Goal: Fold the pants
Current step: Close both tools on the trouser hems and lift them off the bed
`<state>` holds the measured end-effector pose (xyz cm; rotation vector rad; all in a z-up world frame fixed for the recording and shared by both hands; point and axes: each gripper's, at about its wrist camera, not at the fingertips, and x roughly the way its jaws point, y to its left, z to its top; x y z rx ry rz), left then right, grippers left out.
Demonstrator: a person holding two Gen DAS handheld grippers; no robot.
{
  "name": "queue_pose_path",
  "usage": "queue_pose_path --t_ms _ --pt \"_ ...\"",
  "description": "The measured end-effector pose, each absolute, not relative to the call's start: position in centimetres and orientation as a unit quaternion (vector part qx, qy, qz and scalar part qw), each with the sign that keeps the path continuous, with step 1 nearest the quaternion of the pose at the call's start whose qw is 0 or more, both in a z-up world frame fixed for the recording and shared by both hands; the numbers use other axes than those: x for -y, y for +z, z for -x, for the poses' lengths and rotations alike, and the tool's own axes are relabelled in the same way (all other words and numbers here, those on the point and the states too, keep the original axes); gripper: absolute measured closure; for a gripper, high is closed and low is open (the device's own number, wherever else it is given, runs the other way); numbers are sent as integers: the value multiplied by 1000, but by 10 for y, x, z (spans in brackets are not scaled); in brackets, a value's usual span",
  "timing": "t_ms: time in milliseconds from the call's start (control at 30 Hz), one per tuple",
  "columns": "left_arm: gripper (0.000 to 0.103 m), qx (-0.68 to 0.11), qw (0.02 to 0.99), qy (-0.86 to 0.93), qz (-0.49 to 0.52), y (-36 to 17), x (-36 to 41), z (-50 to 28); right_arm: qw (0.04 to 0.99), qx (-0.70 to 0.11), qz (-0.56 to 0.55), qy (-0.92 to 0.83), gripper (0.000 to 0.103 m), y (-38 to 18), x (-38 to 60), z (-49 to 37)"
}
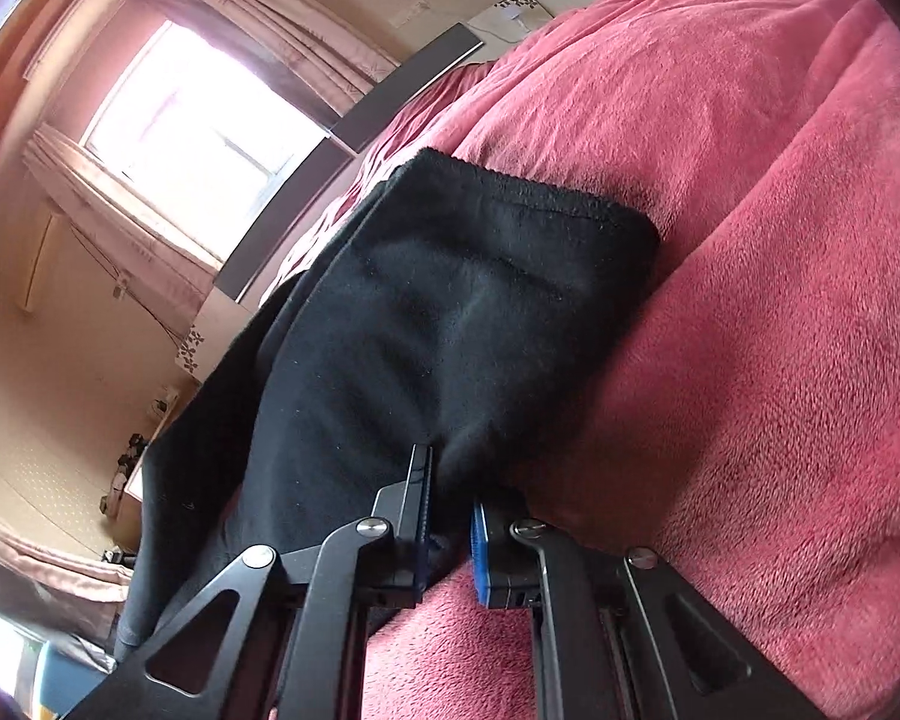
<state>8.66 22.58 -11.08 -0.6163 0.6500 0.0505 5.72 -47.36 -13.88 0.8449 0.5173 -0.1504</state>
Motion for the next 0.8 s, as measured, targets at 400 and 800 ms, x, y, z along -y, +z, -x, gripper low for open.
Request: queue_pose_path --t_ms 400,800 --pt "85 -311 872 37 377 -96 -265 -117 882 -291 -361 -85 96 -96 472 -85" --pt "91 -273 930 37 245 -28 -225 -4 905 -243 -334 -100 96 -11 477 -8"
